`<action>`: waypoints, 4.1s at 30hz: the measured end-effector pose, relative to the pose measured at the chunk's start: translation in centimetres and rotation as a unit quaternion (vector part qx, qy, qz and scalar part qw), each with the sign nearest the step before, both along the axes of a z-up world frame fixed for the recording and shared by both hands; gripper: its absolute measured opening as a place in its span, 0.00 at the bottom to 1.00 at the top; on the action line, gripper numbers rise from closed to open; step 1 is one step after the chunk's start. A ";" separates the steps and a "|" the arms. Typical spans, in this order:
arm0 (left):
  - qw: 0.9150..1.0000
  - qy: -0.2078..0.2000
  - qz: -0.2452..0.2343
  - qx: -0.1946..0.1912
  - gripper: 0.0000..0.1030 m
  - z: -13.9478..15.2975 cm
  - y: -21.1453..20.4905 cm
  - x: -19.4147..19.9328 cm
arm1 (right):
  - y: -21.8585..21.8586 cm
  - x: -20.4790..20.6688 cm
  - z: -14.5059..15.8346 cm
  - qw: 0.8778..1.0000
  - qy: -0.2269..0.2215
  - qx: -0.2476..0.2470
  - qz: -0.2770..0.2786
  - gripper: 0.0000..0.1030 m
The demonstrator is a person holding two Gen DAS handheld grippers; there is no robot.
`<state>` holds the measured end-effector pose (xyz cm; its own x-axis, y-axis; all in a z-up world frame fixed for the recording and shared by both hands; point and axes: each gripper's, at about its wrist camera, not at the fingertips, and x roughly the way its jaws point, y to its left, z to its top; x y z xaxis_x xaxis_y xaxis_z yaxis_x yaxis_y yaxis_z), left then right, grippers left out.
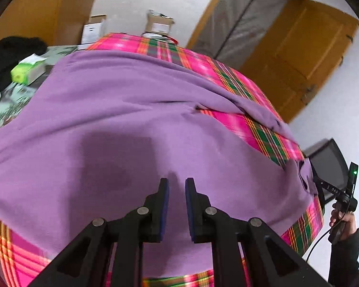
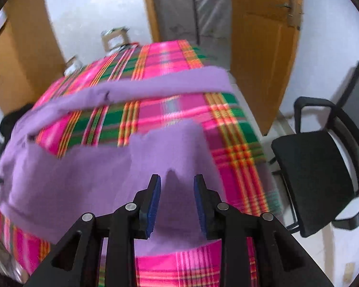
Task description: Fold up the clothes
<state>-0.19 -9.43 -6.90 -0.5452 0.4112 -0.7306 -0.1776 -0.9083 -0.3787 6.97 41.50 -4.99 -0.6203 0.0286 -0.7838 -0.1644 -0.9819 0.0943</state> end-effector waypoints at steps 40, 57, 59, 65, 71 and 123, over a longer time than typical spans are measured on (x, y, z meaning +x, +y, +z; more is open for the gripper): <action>0.997 -0.003 -0.023 -0.067 0.16 -1.2 3.8 1.3 | 15.8 8.4 0.5 0.965 0.069 -0.089 -0.235 0.08; 0.989 0.005 -0.122 -0.083 0.17 -0.9 8.8 2.9 | 16.9 12.2 -1.8 0.953 0.028 -0.159 -0.255 0.21; 0.987 0.008 -0.133 -0.088 0.21 -1.0 9.6 3.2 | 14.7 11.3 -1.7 0.966 0.028 -0.143 -0.212 0.30; 0.979 0.018 -0.176 -0.098 0.23 -1.0 11.3 5.2 | 4.0 6.5 -1.5 0.993 0.024 -0.116 -0.024 0.31; 0.984 0.017 -0.158 -0.081 0.23 -0.7 8.9 7.2 | -7.2 4.5 -1.2 0.983 0.018 -0.030 0.182 0.31; 0.966 0.036 -0.252 -0.039 0.02 0.6 11.5 6.9 | 13.7 10.6 -3.9 0.978 -0.009 -0.116 -0.172 0.53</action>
